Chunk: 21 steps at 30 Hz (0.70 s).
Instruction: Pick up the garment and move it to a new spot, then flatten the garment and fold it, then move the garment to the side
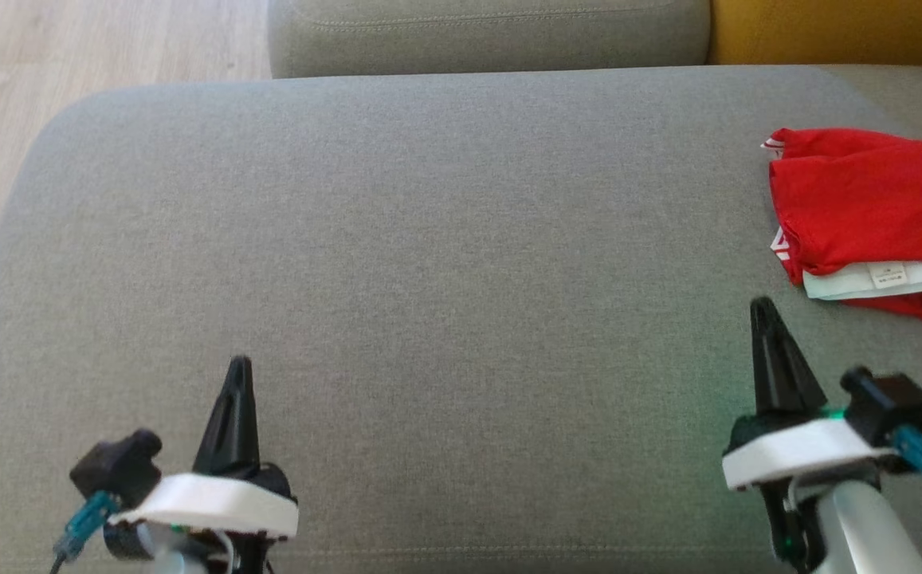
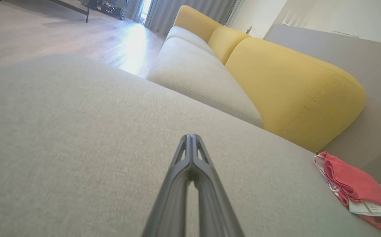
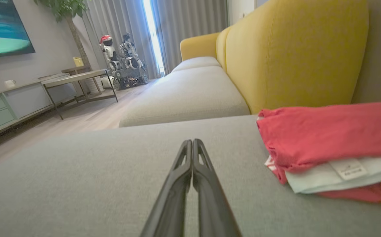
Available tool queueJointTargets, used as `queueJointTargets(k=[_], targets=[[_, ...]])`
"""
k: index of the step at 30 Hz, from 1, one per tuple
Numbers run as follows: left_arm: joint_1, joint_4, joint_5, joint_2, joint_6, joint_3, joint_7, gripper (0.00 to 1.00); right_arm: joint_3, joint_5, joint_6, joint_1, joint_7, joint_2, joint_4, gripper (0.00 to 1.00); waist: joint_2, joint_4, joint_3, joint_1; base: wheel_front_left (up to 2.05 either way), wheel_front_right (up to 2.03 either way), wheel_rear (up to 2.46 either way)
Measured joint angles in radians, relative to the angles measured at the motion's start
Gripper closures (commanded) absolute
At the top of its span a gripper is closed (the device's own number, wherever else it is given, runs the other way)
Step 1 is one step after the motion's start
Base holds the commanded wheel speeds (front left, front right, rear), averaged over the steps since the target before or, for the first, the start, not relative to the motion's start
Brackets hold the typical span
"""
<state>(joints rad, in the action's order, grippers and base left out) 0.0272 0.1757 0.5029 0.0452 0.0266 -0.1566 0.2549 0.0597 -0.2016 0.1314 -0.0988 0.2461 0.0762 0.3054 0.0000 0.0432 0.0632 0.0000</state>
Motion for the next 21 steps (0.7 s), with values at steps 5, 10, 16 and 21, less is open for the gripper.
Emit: queueJointTargets(k=[5, 10, 16, 21], targets=[[0.008, 0.005, 0.048, 0.000, 0.001, 0.002, -0.014, 1.00, -0.002, -0.057, 0.000, 0.007, -0.011, 0.000, 0.000, 1.00, 0.0000, -0.002, -0.003, 0.0000, 0.00, 0.00, 0.00], [0.008, 0.008, 0.095, 0.001, 0.001, 0.006, -0.026, 1.00, -0.008, -0.114, 0.000, 0.007, -0.028, 0.000, 0.000, 1.00, 0.0000, -0.004, -0.005, 0.0000, 0.00, 0.00, 0.00], [0.007, 0.013, 0.142, 0.001, 0.007, 0.009, -0.037, 1.00, -0.014, -0.170, 0.000, 0.007, -0.044, 0.000, -0.001, 1.00, 0.0000, -0.005, -0.008, 0.0000, 0.00, 0.00, 0.00], [0.004, 0.019, 0.190, 0.002, 0.010, 0.012, -0.051, 1.00, -0.024, -0.227, 0.000, 0.007, -0.055, -0.001, -0.001, 1.00, 0.0000, -0.007, -0.010, 0.0000, 0.00, 0.00, 0.00]])
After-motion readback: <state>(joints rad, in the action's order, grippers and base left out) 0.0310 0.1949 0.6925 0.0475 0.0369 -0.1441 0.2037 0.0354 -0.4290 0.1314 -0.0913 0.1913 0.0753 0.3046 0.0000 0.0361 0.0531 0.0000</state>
